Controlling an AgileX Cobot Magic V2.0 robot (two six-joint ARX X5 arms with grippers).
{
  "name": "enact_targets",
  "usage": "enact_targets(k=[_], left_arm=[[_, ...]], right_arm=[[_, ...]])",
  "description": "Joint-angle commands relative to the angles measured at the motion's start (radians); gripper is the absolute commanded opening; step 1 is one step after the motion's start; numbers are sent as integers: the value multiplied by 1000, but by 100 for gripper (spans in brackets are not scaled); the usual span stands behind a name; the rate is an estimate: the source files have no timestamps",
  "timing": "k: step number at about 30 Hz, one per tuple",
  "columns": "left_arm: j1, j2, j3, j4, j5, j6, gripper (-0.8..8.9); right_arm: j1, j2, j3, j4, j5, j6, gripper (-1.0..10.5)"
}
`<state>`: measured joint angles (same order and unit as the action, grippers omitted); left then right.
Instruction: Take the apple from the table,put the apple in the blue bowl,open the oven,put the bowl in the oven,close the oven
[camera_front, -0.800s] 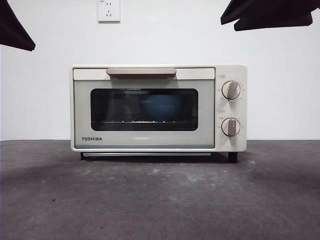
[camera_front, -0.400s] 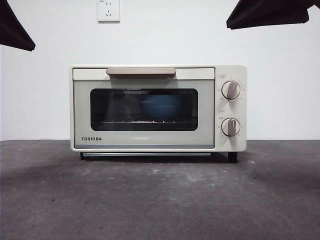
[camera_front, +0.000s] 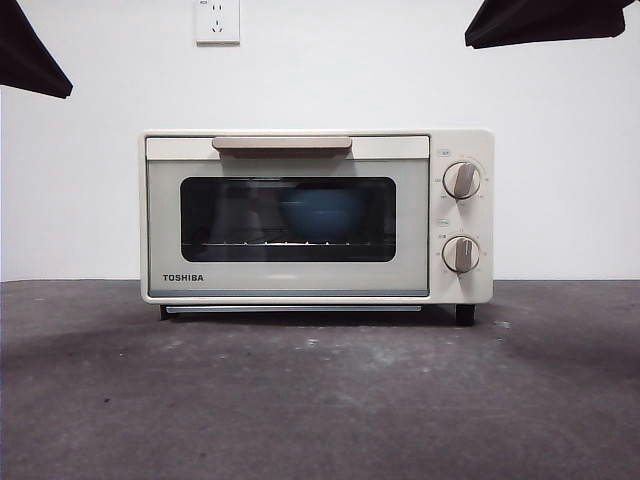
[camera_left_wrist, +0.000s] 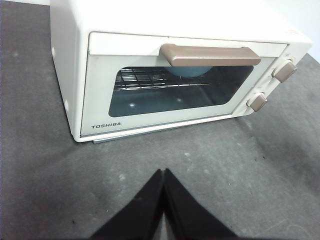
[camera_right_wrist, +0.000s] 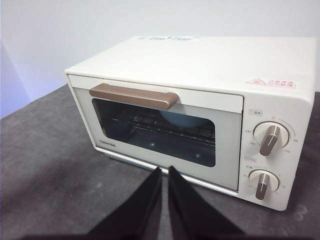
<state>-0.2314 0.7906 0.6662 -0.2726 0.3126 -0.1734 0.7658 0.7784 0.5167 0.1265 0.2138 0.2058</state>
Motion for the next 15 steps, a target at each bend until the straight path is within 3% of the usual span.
enact_targets(k=[1,7,10,15], left_arm=[[-3,5,15,11,-2,5,8],[-6,3,15,9,-3,18,7],[3,-32,14,7,-3,122,7],[80,-103,-2,35,-3,208,7]], right_arm=[[10,3,5,12,4,-9,6],[10,3,5,12,4,-9,6],[10,3,5,12,4,-9,6],[10,3,5,12,4,-9,6]])
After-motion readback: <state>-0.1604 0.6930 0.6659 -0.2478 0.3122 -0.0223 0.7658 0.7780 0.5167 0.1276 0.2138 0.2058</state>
